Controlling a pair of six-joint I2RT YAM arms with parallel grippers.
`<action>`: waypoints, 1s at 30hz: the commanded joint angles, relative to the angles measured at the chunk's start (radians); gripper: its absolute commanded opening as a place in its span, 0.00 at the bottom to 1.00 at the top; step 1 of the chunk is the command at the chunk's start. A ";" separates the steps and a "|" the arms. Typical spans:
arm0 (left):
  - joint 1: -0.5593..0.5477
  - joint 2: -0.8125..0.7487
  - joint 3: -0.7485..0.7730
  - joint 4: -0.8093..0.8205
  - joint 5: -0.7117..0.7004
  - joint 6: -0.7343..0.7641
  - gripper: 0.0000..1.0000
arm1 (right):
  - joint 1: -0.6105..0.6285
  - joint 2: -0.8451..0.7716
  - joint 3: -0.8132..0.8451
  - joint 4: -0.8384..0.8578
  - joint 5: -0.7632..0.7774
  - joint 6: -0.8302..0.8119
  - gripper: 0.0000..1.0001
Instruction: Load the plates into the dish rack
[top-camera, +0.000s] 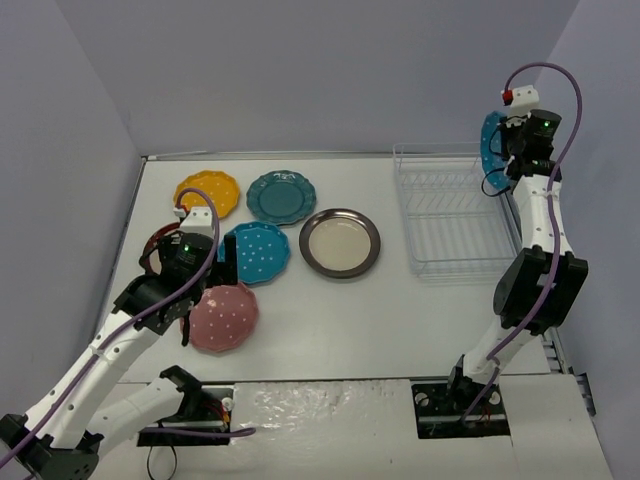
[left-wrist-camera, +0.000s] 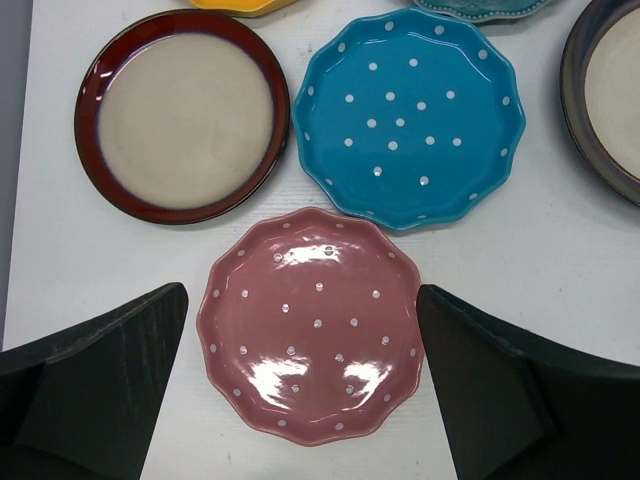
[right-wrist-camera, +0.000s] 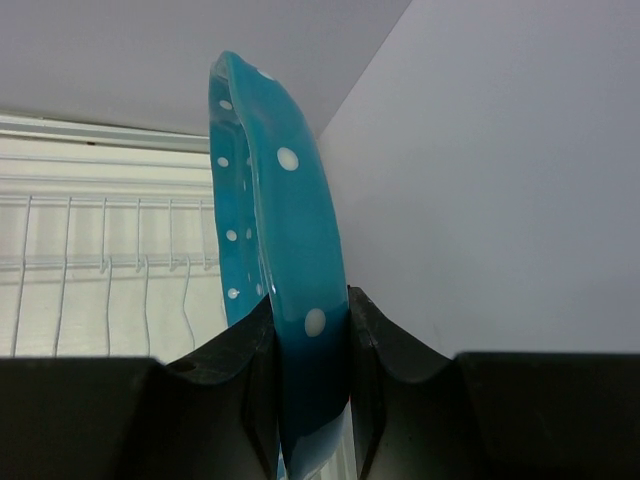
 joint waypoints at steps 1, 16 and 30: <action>0.031 0.006 0.005 0.060 0.023 -0.004 0.97 | -0.010 -0.005 0.092 0.254 0.016 -0.052 0.00; 0.082 0.038 0.002 0.071 0.082 -0.007 0.97 | -0.034 0.010 -0.081 0.352 -0.019 0.019 0.00; 0.157 0.045 -0.008 0.092 0.166 -0.024 0.97 | -0.032 -0.008 -0.265 0.461 -0.010 0.119 0.02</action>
